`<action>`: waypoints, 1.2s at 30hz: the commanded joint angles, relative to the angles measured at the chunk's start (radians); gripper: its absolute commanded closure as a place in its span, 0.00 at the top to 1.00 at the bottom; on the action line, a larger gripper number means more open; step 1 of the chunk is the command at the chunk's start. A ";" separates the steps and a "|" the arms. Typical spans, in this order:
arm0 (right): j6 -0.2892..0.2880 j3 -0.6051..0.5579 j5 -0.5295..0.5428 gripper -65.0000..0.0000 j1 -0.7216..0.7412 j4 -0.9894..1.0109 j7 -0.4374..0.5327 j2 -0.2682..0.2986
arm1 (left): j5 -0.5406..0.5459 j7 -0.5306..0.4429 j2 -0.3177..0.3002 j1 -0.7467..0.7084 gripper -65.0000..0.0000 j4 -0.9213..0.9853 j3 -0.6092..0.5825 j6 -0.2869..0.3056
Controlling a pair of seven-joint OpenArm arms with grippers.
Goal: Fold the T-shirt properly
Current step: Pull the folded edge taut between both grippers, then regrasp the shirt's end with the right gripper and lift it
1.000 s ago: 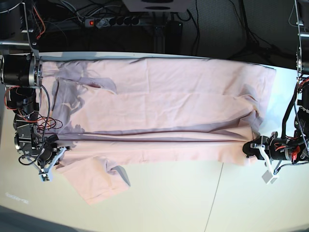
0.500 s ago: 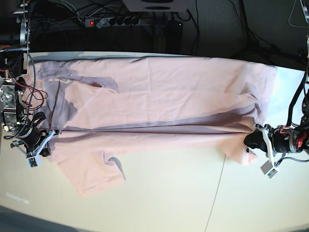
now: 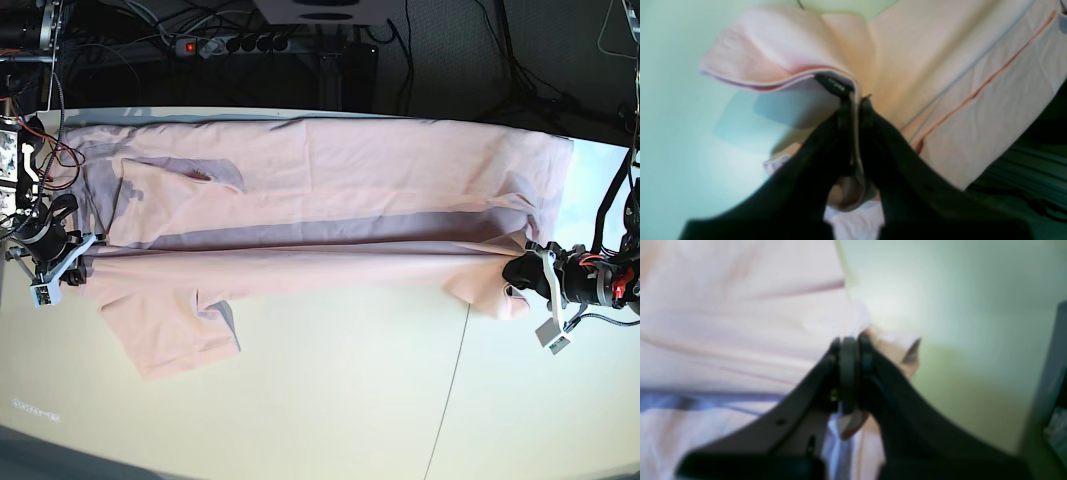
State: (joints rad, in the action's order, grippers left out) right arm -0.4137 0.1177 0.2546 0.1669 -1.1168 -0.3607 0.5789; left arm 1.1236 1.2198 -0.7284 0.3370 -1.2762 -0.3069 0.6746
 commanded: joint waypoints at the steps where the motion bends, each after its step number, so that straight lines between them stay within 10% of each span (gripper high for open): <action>1: -0.058 0.013 -0.001 0.00 0.012 -0.018 0.019 0.027 | 0.003 0.000 -0.023 0.013 0.00 -0.012 0.010 0.023; 10: -0.057 0.013 0.001 0.00 -0.013 -0.021 0.020 0.018 | 0.013 -0.004 -0.023 -0.026 0.00 -0.012 0.010 0.023; 15: -0.058 0.013 0.026 0.00 -0.013 -0.021 0.019 0.016 | 0.008 -0.014 -0.023 -0.027 0.38 -0.012 0.010 0.023; 20: -0.057 0.013 0.026 0.57 -0.013 -0.021 0.019 0.017 | 0.006 -0.014 -0.023 -0.027 0.41 -0.012 0.010 0.023; 36: -0.060 0.104 0.166 0.58 0.145 -0.019 -0.110 0.019 | 0.060 -0.015 -0.023 -0.024 0.46 -0.012 0.027 0.023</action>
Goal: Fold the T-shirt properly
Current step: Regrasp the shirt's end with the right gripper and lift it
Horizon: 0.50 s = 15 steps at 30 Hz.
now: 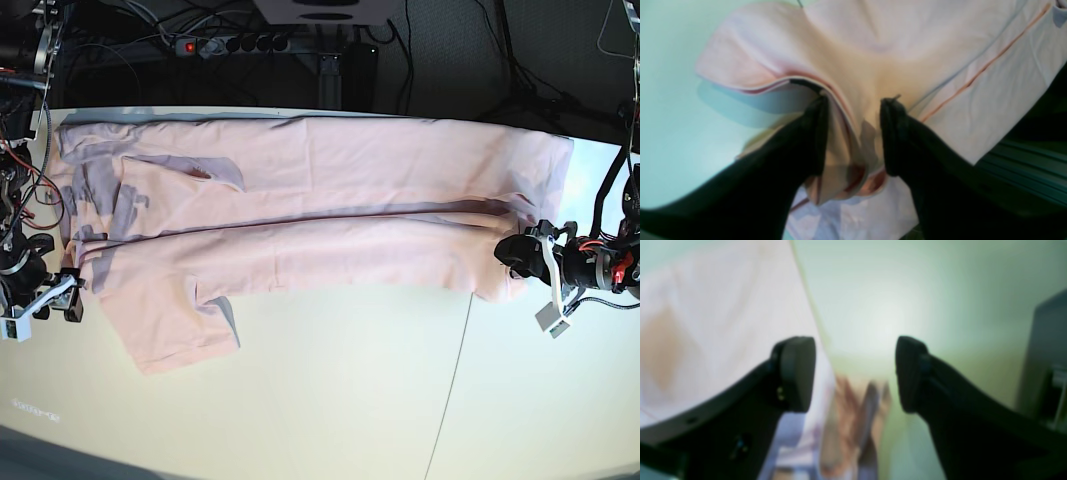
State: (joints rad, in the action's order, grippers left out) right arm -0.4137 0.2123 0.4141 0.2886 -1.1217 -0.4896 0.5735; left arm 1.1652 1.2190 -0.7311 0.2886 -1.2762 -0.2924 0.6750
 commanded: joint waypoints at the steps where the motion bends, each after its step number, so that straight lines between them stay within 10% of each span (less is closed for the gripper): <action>1: -0.062 0.008 0.005 0.58 0.045 -0.005 0.015 0.023 | 0.022 -0.014 -0.020 0.024 0.47 -0.012 0.013 0.023; 15: -0.068 -0.018 -0.096 0.58 0.467 0.621 0.022 -0.098 | 0.022 -0.005 -0.020 0.024 0.49 -0.012 0.013 0.023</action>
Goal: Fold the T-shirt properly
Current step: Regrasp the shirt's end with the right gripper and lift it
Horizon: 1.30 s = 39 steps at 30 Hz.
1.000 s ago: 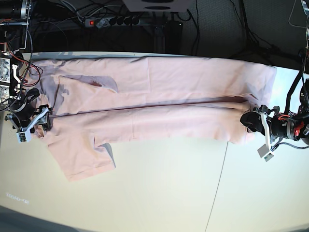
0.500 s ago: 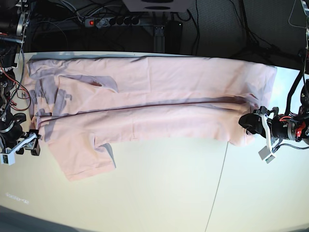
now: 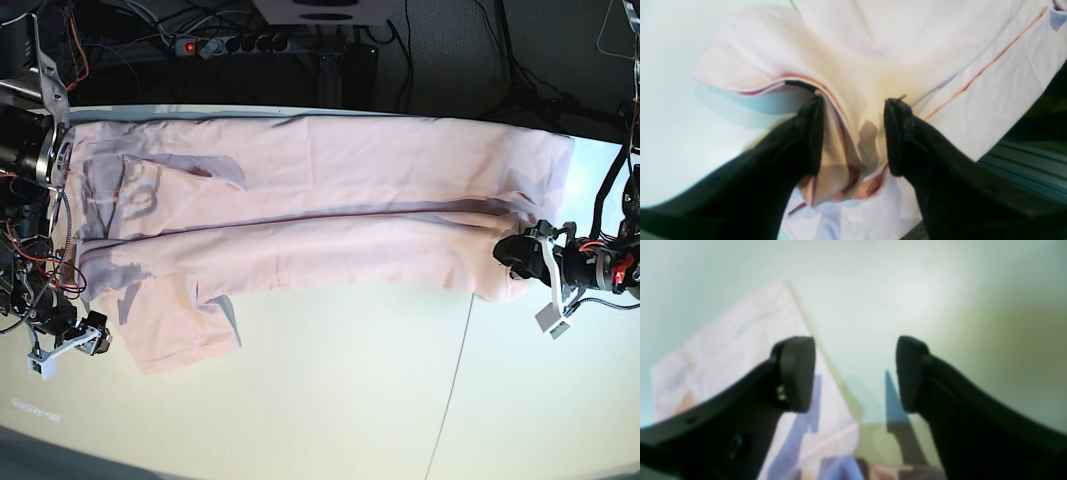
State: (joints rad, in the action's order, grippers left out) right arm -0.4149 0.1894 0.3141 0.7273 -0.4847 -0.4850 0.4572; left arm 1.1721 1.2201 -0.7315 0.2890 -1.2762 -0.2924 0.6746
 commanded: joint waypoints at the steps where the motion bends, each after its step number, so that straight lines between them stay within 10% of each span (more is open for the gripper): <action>1: -0.069 0.005 -0.001 0.58 0.038 0.011 0.018 0.013 | 0.014 -0.004 -0.020 0.024 0.49 -0.012 0.013 0.023; 34: -0.135 0.005 -0.137 0.58 0.010 0.076 0.018 -0.159 | 0.020 -0.057 -0.058 0.026 0.49 -0.012 0.106 0.023; 39: -0.135 0.005 -0.190 0.32 0.009 0.076 0.024 -0.157 | 0.013 -0.064 -0.058 0.026 0.49 -0.012 0.106 0.023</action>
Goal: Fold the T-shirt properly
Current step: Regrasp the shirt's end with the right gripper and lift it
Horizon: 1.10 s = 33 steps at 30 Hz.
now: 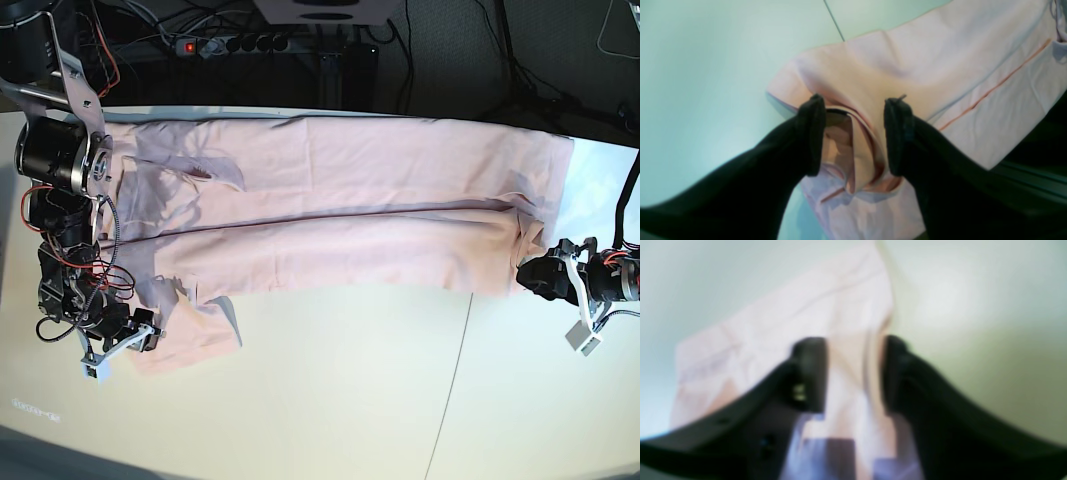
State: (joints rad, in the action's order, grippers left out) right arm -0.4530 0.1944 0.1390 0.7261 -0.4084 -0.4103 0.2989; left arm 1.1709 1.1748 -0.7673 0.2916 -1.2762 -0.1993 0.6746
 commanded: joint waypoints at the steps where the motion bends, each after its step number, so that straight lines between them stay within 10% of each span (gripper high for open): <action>1: -0.097 0.000 -0.032 0.23 0.010 0.000 -0.034 0.003 | 0.014 -0.023 -0.023 0.024 0.49 -0.012 0.013 0.023; 4: -0.097 0.000 -0.088 0.00 0.010 0.000 0.017 0.010 | 0.010 -0.027 -0.023 0.024 0.49 -0.012 0.013 0.023; 15: -0.126 0.000 -0.055 0.00 -0.021 -0.089 0.039 0.055 | -0.003 -0.045 -0.023 0.023 0.49 -0.012 0.013 0.023; 33: -0.135 0.000 0.274 0.00 -0.530 -0.988 -0.124 0.189 | -0.024 -0.045 -0.023 0.018 0.49 -0.012 0.013 0.023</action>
State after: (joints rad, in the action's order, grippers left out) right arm -0.5053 0.1883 0.3912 0.1699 -1.3788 -0.5625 0.4679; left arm 1.1332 1.1442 -0.7673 0.2829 -1.2758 -0.1989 0.6750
